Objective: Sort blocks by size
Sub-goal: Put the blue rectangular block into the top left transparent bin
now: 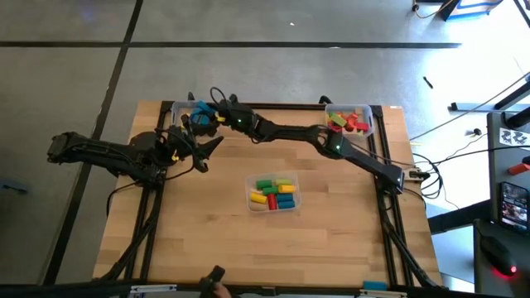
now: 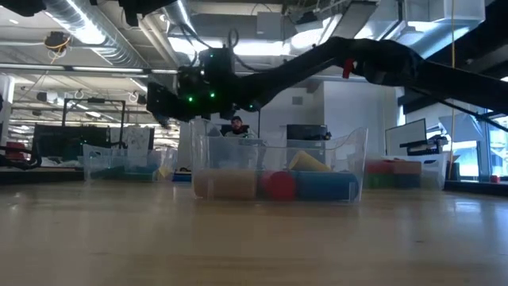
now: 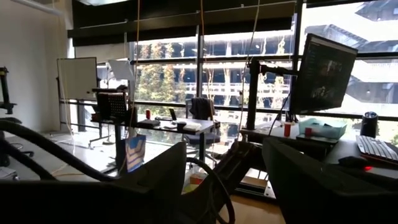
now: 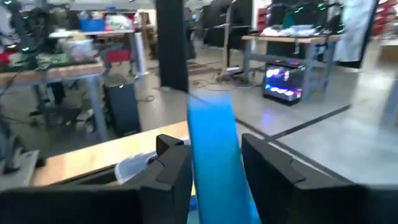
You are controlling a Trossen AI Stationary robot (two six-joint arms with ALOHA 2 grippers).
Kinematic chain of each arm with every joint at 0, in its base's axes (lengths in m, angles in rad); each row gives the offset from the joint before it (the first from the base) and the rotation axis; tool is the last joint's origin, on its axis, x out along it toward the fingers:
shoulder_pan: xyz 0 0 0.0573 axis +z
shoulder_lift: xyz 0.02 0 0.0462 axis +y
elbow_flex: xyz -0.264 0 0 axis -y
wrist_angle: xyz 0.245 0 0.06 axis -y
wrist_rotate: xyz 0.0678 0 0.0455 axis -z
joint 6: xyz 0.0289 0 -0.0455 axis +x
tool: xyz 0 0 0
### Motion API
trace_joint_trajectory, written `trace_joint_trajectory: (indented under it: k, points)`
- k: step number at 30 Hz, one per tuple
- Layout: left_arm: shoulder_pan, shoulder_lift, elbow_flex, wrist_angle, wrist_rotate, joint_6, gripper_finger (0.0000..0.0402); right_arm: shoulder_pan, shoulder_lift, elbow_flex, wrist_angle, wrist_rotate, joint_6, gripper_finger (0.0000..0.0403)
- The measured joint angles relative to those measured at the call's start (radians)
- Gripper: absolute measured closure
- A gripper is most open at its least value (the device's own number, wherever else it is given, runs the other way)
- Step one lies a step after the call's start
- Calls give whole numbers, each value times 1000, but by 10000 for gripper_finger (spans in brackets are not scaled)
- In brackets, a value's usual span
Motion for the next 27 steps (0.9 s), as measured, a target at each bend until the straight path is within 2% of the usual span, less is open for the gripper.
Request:
trace_joint_trajectory:
  k: [10,13,20,27]
  points:
    - [0,0,0,-6,0,6,192,-4,-4,5,-30,-31,23,189]
    - [0,0,0,-20,0,6,192,-4,-30,8,-76,-31,12,177]
    - [-1,-3,0,-28,0,6,192,-5,-167,11,-294,-31,-53,177]
    - [-39,-51,-1,-74,0,8,192,8,-320,7,-631,-38,-126,177]
